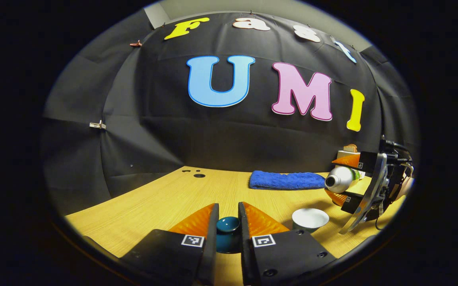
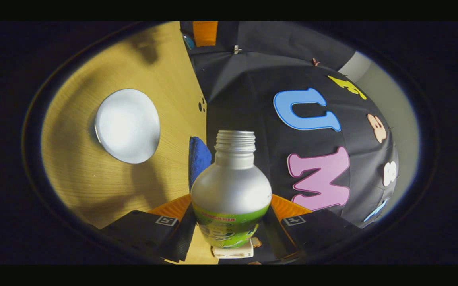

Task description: Open the teacup lid with one hand, grasp the water bottle and pour water into the teacup with the other hand; after pouring, place the water bottle on the coaster and then close the teacup lid.

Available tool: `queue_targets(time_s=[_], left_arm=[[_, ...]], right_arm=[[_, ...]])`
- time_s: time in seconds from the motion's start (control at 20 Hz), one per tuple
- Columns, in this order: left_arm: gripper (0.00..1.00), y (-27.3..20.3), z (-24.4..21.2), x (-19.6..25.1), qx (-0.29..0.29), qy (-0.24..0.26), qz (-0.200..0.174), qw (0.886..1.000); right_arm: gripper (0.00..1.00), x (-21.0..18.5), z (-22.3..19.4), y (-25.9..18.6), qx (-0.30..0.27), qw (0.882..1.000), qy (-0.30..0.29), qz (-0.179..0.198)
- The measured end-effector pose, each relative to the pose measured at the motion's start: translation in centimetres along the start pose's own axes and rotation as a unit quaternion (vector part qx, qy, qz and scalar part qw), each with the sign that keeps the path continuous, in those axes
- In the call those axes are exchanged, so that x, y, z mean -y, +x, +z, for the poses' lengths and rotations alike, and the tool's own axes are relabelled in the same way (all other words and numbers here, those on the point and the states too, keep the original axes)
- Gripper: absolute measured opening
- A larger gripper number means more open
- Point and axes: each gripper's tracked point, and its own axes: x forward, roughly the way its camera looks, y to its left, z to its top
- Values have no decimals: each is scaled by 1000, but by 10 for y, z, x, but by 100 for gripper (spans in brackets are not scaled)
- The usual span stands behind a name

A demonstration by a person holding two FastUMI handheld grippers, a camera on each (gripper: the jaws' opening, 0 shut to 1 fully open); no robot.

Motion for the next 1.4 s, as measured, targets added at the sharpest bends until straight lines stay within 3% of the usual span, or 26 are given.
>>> queue_targets(time_s=[0.65,1.4], left_arm=[[30,-5,-4,-7,-9,-8,3,1000],[31,-15,-9,-10,-19,-11,7,1000]], right_arm=[[80,-18,9,11,33,994,-101,11],[80,-20,11,12,56,982,-179,-5]])
